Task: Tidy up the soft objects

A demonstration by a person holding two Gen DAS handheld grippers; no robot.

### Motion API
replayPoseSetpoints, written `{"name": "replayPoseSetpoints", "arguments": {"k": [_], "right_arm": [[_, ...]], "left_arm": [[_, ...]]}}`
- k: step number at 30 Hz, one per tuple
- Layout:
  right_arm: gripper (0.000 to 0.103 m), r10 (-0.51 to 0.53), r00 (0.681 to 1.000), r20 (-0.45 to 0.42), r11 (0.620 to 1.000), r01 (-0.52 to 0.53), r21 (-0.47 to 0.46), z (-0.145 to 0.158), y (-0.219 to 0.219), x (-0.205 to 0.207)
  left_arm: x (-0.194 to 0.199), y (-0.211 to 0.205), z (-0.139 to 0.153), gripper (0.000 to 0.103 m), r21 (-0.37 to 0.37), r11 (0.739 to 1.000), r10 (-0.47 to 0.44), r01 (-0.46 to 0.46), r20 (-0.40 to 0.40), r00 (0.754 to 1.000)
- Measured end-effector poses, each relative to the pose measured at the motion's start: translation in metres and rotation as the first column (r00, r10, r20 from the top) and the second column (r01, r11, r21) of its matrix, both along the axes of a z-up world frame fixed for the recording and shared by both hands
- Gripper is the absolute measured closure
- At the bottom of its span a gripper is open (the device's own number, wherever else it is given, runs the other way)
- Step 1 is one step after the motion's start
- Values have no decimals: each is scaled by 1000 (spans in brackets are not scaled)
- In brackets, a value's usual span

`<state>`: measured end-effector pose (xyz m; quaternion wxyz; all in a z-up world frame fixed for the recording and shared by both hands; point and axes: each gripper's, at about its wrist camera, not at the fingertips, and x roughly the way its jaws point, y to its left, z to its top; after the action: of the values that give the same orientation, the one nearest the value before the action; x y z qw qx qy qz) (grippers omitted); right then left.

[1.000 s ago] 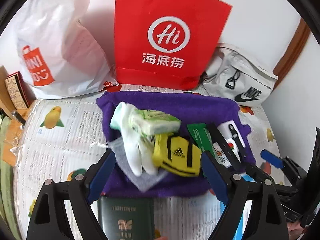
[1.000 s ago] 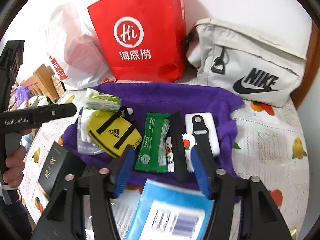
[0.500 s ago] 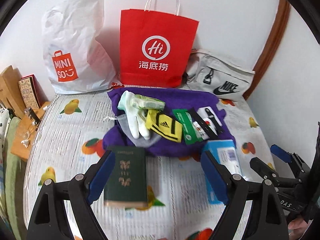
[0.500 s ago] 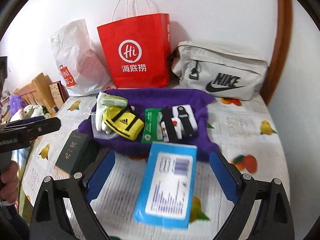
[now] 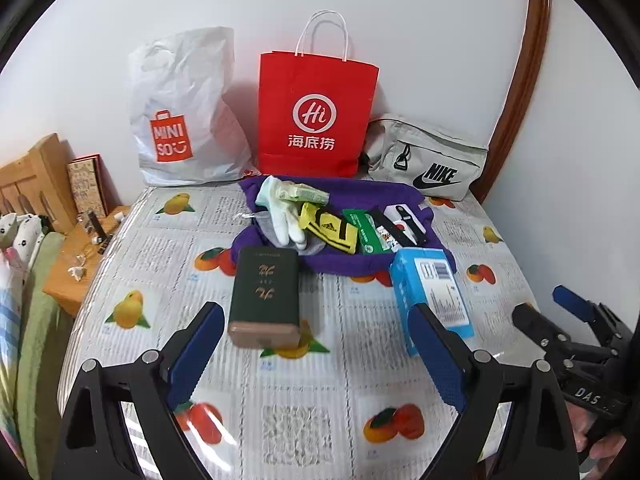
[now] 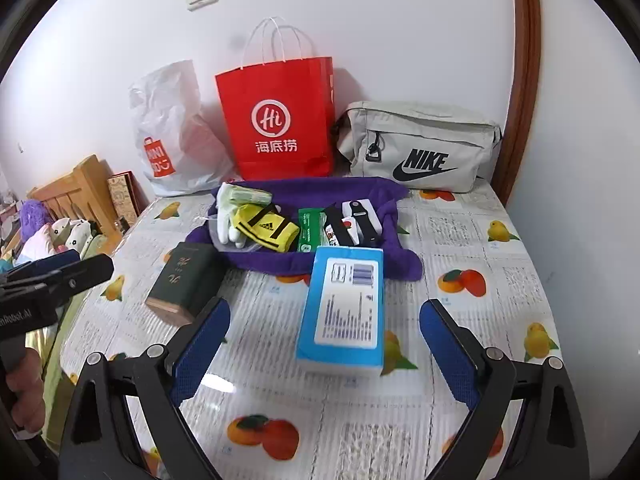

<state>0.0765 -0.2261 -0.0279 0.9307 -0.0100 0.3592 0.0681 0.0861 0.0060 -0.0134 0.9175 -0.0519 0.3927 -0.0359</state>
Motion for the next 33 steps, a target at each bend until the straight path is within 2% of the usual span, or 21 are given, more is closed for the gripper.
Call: {"name": "replayPoseSetpoints", "arguments": {"k": [15,33], "right_arm": [[8,-17,999,34,1000,17,7,-4,-10,-53],[8,-15,999,39,1000,15,-5,-7,-11,-64]], "left_arm": [[-46,-10,-3,10,15,1000,2,-3,41,999],[-57,-16,-2,10,15,1000,-4,4,44,999]]}}
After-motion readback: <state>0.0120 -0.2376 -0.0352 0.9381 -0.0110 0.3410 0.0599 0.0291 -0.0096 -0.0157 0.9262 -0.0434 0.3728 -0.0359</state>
